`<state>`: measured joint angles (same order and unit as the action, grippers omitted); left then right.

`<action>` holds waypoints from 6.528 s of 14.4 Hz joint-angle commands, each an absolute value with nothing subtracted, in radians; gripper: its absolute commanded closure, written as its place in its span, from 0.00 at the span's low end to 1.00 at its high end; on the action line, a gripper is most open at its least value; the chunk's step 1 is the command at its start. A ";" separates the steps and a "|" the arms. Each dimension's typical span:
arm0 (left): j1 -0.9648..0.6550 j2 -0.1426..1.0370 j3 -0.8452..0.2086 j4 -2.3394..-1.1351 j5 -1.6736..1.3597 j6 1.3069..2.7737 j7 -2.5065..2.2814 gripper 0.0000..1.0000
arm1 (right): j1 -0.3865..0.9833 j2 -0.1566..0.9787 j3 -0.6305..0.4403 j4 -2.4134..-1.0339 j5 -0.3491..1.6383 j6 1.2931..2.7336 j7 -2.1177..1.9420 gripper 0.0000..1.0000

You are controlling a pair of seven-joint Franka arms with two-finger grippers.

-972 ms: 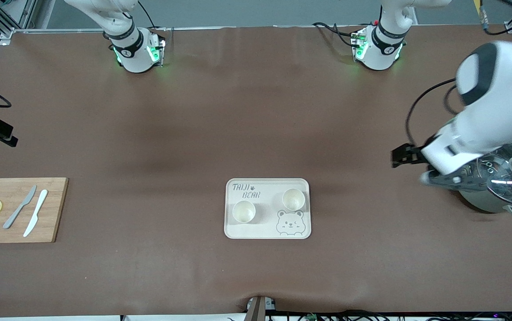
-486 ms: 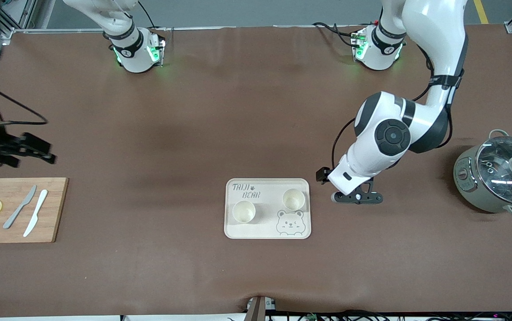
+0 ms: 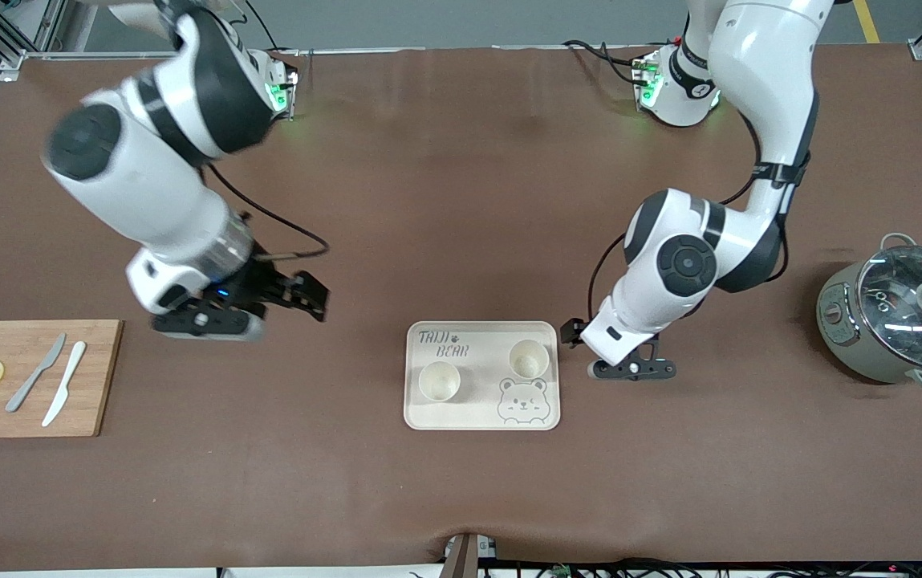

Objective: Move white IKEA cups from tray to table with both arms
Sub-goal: 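Lower both grippers over the two white cups on the tray, then close the right gripper on one cup while the left gripper grasps the other, then lift the cups off the tray and carry them apart with both grippers, then set the right cup near the cutting board while the left gripper lowers its cup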

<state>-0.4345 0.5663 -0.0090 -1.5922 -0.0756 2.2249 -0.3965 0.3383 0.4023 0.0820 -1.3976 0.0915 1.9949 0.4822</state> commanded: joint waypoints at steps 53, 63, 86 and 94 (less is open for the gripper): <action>-0.499 0.565 0.009 -1.517 0.090 2.243 -0.609 1.00 | 0.581 0.968 0.006 -1.200 -0.110 2.494 0.765 1.00; -0.391 0.379 -0.003 -1.643 0.110 2.134 -0.417 1.00 | 0.385 0.590 0.015 -1.255 -0.091 1.923 0.397 1.00; -0.183 0.149 -0.011 -2.171 -0.112 2.384 0.030 1.00 | -0.008 0.500 0.020 -1.970 -0.015 2.735 -0.259 1.00; -0.126 0.186 -0.012 -2.197 -0.114 2.445 0.118 1.00 | -0.011 0.534 0.029 -1.974 -0.015 2.800 -0.256 0.00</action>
